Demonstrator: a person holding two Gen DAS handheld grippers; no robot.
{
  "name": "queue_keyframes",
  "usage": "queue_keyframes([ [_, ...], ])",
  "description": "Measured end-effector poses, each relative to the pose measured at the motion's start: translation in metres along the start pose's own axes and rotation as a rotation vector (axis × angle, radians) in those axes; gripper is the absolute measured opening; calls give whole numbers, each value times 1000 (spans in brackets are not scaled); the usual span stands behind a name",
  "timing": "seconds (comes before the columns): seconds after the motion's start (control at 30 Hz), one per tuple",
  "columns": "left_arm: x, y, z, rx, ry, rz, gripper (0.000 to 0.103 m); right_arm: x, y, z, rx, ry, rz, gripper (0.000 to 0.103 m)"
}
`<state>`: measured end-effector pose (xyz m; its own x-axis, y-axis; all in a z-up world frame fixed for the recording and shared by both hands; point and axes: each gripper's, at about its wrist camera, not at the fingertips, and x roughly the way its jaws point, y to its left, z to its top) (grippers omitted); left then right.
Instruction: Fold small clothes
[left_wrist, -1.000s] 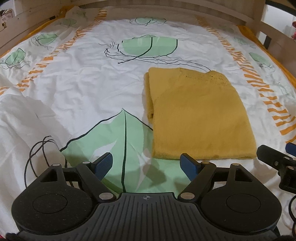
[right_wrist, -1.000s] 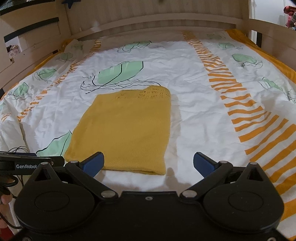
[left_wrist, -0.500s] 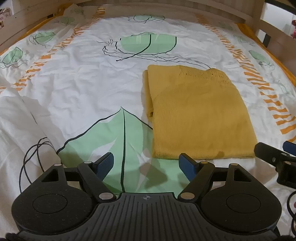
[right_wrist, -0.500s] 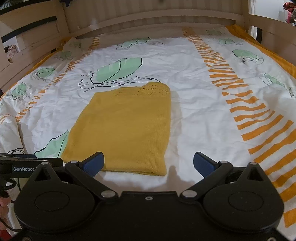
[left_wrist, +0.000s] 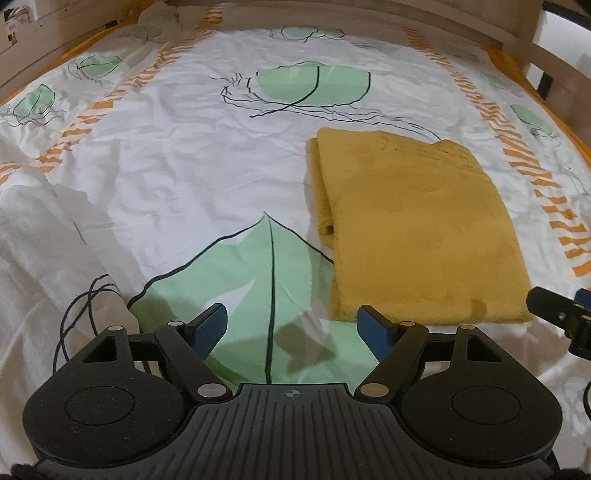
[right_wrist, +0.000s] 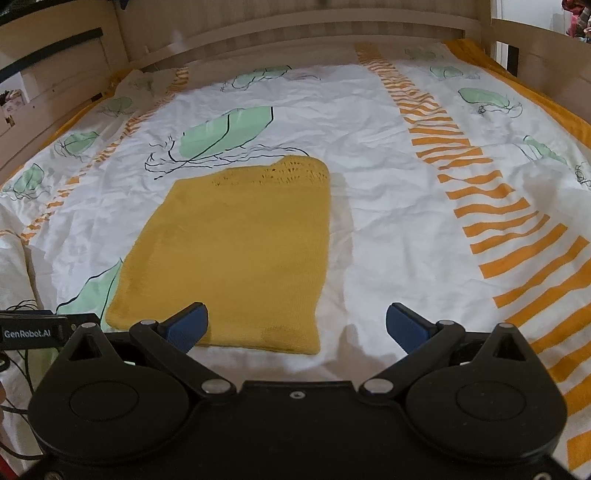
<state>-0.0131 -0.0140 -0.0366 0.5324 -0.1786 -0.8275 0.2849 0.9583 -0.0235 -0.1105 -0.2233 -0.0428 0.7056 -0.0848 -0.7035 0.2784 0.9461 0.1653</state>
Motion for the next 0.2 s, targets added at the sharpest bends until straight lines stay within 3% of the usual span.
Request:
queue_keyframes([
  [0.2, 3, 3, 2, 0, -2, 5, 77, 4, -1, 2, 3, 12, -4, 102],
])
